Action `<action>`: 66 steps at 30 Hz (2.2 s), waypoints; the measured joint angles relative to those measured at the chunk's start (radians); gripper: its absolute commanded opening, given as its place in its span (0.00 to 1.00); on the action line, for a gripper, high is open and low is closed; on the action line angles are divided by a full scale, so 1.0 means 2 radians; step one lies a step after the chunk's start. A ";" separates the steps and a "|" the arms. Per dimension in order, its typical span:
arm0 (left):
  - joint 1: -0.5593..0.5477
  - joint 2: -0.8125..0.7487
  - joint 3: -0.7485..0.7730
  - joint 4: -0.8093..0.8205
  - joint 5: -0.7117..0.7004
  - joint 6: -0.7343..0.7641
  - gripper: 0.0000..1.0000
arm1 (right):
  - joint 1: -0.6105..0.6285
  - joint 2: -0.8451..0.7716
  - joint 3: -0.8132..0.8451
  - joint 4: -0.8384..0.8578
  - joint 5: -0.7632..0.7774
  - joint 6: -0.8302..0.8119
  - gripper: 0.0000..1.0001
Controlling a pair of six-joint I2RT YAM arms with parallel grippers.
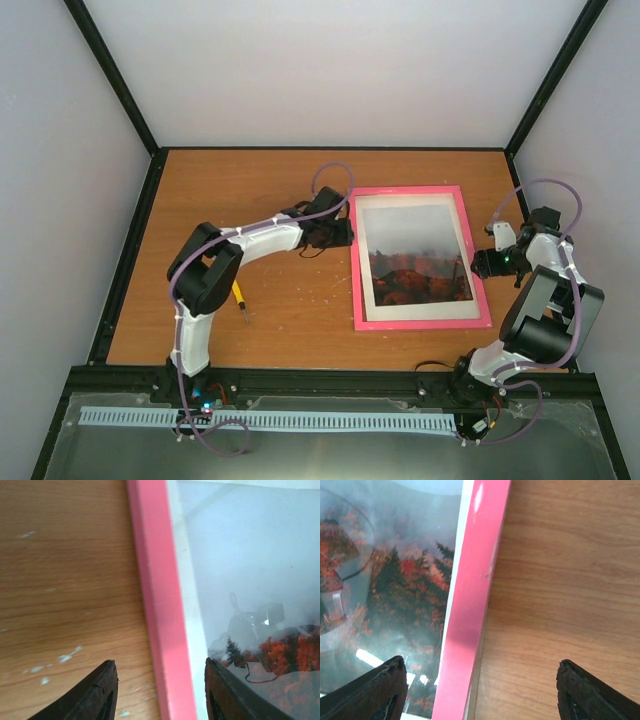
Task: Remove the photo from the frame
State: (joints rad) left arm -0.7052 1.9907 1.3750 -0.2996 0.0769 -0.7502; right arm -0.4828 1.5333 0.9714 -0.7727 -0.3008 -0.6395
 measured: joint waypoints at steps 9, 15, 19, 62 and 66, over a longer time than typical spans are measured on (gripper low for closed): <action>-0.031 0.068 0.086 -0.057 -0.031 0.000 0.46 | 0.000 -0.002 -0.010 0.037 -0.014 0.021 0.79; -0.040 0.097 0.111 -0.087 -0.046 0.000 0.41 | 0.000 -0.002 -0.025 0.047 -0.019 0.023 0.79; -0.046 0.105 0.130 -0.100 -0.048 0.000 0.31 | 0.000 -0.002 -0.033 0.051 -0.026 0.023 0.79; -0.022 0.022 0.092 -0.083 -0.075 -0.023 0.01 | 0.000 -0.162 0.059 -0.100 -0.152 0.023 0.84; 0.017 -0.005 0.056 -0.089 -0.073 -0.014 0.01 | 0.000 -0.191 0.071 -0.118 -0.183 0.011 0.84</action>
State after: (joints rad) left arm -0.6708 1.9808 1.4876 -0.4778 -0.0700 -0.7788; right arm -0.4828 1.1511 1.1133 -1.0084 -0.6674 -0.6178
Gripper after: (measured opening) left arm 0.239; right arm 0.839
